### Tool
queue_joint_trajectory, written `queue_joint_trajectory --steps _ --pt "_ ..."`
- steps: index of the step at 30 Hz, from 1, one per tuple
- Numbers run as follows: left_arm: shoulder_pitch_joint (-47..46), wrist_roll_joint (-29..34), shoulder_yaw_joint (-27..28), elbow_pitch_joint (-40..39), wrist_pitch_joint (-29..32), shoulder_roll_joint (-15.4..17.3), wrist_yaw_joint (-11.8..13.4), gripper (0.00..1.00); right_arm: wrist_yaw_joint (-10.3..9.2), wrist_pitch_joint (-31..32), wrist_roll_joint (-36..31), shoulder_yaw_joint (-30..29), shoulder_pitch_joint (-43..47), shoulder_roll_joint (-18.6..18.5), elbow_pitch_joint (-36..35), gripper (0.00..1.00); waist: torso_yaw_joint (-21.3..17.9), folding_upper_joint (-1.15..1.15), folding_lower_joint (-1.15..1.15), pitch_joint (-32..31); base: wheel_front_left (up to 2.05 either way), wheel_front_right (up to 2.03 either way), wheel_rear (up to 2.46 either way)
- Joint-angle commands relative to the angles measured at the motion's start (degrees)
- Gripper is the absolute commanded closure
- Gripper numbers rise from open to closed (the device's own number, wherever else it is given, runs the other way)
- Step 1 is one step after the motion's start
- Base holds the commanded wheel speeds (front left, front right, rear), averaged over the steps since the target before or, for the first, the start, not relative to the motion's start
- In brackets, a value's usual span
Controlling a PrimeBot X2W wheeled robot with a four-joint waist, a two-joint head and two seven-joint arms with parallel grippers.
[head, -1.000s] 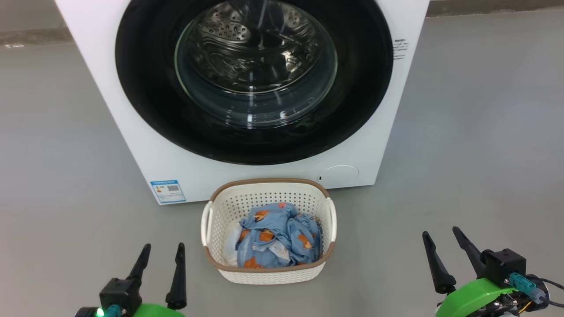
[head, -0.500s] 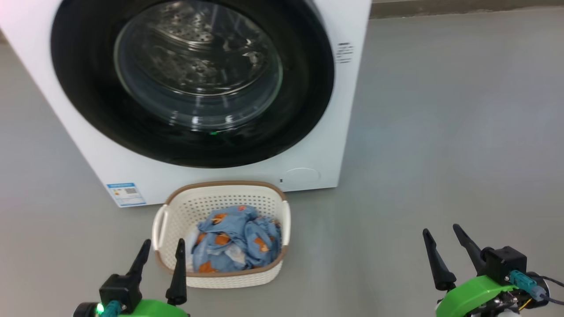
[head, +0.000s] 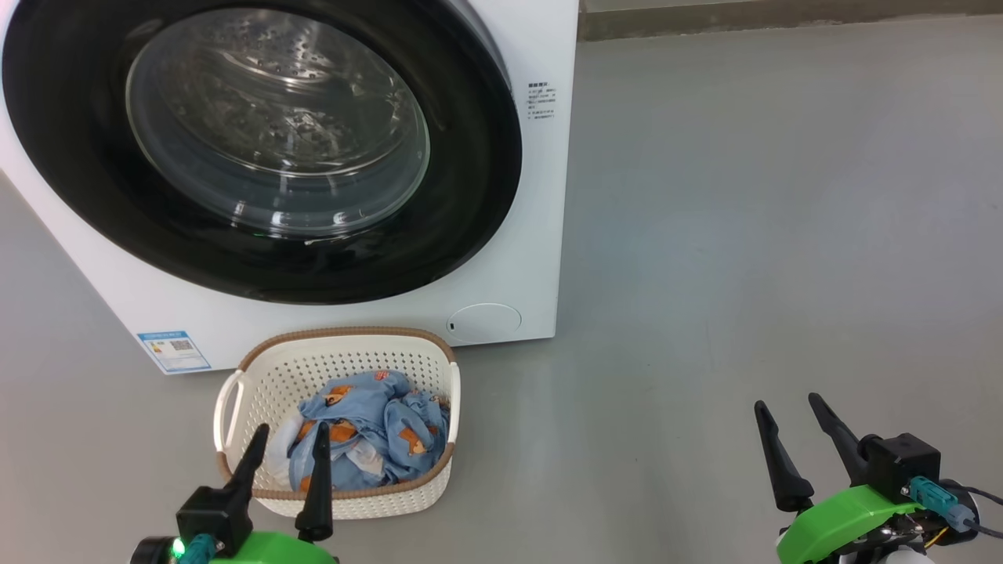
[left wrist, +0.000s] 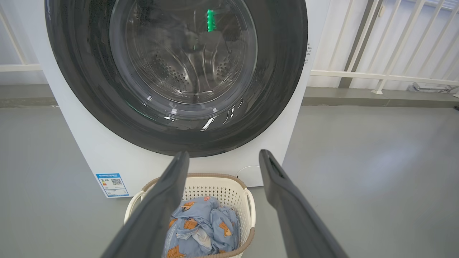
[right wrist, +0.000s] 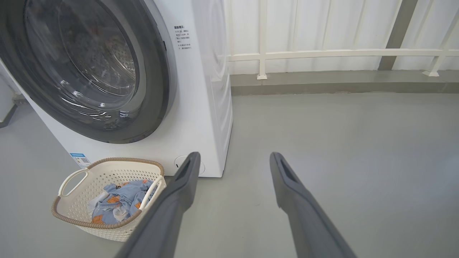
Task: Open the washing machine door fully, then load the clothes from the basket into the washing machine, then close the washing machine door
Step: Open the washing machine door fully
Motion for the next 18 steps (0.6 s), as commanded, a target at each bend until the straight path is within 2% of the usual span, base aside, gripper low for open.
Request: queue_joint_trajectory --steps 1,18 --pt "-1.91 0.64 1.76 -1.51 -0.70 0.96 -0.03 0.00 0.36 -0.70 0.33 1.04 -1.75 -0.30 -1.41 0.00 0.02 0.00 0.00 0.03 0.00 0.00 0.00" --pt "-1.63 0.81 1.76 -1.99 -0.70 0.96 0.27 0.00 0.36 -0.70 0.50 0.99 -1.55 -0.32 -1.63 0.00 -0.06 0.00 0.00 0.29 0.00 0.00 0.00"
